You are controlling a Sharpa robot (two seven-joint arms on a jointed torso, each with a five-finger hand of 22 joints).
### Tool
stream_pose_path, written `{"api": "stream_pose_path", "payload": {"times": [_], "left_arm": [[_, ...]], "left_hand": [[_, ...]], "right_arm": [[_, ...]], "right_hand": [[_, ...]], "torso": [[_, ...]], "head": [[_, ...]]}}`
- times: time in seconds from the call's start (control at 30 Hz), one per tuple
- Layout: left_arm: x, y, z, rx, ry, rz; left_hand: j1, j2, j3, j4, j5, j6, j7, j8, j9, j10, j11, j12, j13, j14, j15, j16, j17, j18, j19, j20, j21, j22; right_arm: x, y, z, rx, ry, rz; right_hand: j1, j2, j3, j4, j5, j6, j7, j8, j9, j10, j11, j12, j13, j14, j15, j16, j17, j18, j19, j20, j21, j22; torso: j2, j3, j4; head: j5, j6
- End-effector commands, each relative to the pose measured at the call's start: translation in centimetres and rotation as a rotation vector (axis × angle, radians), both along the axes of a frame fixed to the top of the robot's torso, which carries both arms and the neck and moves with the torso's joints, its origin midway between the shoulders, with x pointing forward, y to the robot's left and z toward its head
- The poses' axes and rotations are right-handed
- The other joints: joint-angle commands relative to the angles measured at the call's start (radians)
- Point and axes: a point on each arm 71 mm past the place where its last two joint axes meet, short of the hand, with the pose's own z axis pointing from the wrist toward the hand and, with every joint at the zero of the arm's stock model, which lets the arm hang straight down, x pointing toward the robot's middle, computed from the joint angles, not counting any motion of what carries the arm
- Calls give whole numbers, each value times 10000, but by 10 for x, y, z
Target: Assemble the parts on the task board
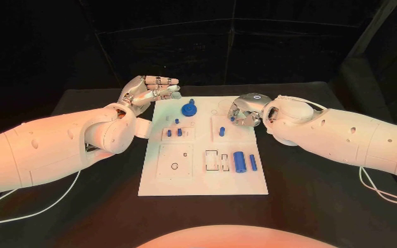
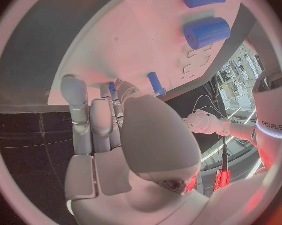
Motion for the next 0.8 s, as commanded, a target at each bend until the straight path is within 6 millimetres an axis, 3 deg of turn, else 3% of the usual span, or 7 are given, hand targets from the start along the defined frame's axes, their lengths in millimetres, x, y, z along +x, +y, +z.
{"api": "stream_pose_path", "payload": {"times": [0.03, 0.3, 0.4, 0.6, 0.8], "left_arm": [[0, -1, 2, -166, -111, -72], [1, -1, 1, -151, -74, -77], [1, -1, 1, -145, -57, -81], [1, -2, 1, -139, -23, -98], [1, -2, 1, -137, 18, -124]], "left_hand": [[-29, 62, -6, 38, 15, -25, 65, -70, -14, 72, 29, -61, 2, 87, -5, -39, -14, 62, 102, 3, -44, -20], [-35, 50, -17, 37, 15, -51, 89, -85, -18, 63, 43, -66, 1, 107, 1, -64, -30, 59, 120, 4, -55, -57], [-35, 49, -18, 37, 15, -56, 92, -88, -19, 61, 45, -67, 1, 111, 1, -68, -32, 59, 124, 4, -57, -64], [-34, 46, -20, 35, 16, -67, 98, -93, -20, 57, 49, -68, 1, 118, 3, -76, -38, 58, 129, 4, -62, -76], [-36, 41, -27, 34, 16, -91, 110, -104, -23, 44, 59, -72, 1, 128, 7, -95, -49, 56, 139, 6, -72, -104]], "right_arm": [[-1, 0, -3, -145, 243, 23], [-1, 2, -4, -110, 213, -2], [-1, 2, -4, -59, 122, -73], [0, 3, -2, -91, -185, -258], [0, 3, -1, -183, -486, -482]], "right_hand": [[-131, -3, 63, -6, -66, 81, 20, -75, -11, 57, 9, -84, -9, 623, 33, 49, 16, -82, 56, 17, 56, 40], [-179, -25, 181, -42, -71, 106, 44, -104, -13, 112, 29, -135, -2, 641, 44, 230, 110, -111, 83, 27, 223, 243], [-189, 4, 371, -129, -75, 247, 33, -76, 9, 296, 7, -140, 14, 676, 23, 516, 262, -173, 178, 27, 582, 698], [-61, 180, 900, -472, -402, 647, -31, 54, 72, 761, -95, -118, 38, 734, -61, 947, 480, -327, 423, -30, 1435, 1787], [-129, 160, 1320, -810, -464, 897, -72, 120, 113, 1104, -171, -183, 50, 727, -132, 983, 438, -392, 506, -103, 1862, 2293]], "torso": [[-3, -2, -9], [0, 1, -14], [2, -1, -15], [1, 1, -11], [-2, -2, -6]], "head": [[15, -27], [15, -39], [4, -59], [-22, -82], [-42, -121]]}}
